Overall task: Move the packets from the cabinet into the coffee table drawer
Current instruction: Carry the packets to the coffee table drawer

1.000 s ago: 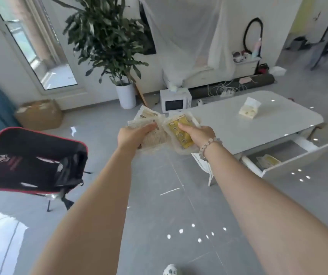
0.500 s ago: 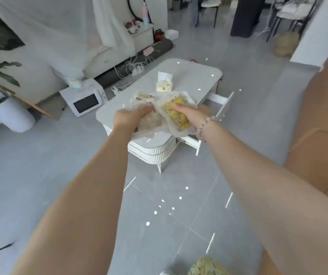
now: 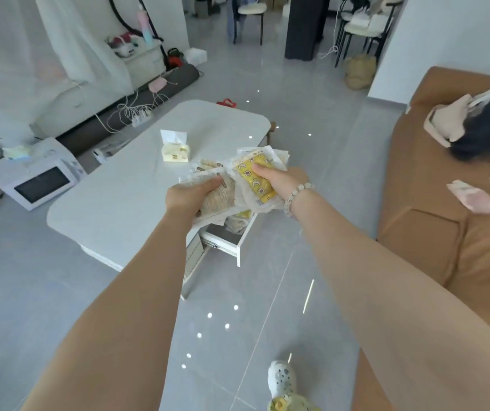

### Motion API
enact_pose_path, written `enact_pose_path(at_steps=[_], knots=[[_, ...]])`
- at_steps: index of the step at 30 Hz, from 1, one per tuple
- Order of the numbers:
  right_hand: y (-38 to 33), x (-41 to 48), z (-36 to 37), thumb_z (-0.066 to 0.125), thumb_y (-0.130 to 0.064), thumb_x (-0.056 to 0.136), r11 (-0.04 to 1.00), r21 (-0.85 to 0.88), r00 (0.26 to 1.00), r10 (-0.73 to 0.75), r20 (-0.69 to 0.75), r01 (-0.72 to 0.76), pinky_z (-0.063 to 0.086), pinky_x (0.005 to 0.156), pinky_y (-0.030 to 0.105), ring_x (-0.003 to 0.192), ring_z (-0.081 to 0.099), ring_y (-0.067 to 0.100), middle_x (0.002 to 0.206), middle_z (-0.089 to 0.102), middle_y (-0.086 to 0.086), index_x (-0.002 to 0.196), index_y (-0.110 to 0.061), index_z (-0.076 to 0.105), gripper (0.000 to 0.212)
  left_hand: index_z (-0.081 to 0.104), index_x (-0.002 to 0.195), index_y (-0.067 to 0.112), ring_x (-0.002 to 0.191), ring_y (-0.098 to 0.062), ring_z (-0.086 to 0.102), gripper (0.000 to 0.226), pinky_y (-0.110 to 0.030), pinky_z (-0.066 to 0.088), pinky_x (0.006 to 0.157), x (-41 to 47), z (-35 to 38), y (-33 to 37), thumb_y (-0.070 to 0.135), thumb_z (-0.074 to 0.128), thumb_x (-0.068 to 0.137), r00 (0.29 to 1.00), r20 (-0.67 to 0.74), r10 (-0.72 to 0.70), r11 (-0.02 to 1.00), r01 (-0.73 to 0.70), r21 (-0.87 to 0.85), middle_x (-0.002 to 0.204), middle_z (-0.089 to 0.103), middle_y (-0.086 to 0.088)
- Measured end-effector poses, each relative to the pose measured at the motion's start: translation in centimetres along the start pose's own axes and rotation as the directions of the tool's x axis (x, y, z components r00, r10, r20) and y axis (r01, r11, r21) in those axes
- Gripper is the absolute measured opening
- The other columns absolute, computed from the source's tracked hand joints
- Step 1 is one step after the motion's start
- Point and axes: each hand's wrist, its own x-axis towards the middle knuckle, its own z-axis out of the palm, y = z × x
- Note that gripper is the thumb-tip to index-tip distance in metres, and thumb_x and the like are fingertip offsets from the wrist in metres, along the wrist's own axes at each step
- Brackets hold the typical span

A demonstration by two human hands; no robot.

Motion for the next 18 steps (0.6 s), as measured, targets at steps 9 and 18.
enact_pose_path(at_steps=[9,18], knots=[[-3.4,13.0,-4.2,0.079,-0.062,0.046,1.000,-0.021,0.997,0.023,0.073,-0.022,0.051,0.093,0.038,0.104,0.063,0.022,0.112,0.066,0.001,0.118,-0.012,0.061,0.089,0.066,0.108,0.014,0.091,-0.020,0.067,0.064,-0.034,0.055,0.085,7.5,9.1,4.0,0.043,0.088,0.055,0.995,-0.064,-0.080,0.996,0.077,-0.042,0.102,0.068,-0.003],[-5.2,23.4,-2.8,0.079,-0.064,0.043,0.997,-0.037,0.985,0.066,0.157,-0.061,0.052,0.091,0.036,0.102,0.065,0.021,0.109,0.067,0.000,0.116,-0.015,0.062,0.090,0.065,0.107,0.013,0.090,-0.021,0.067,0.060,-0.037,0.055,0.087,16.2,13.0,6.4,0.040,0.087,0.057,0.987,-0.109,-0.119,0.992,0.115,-0.048,0.101,0.069,-0.004]])
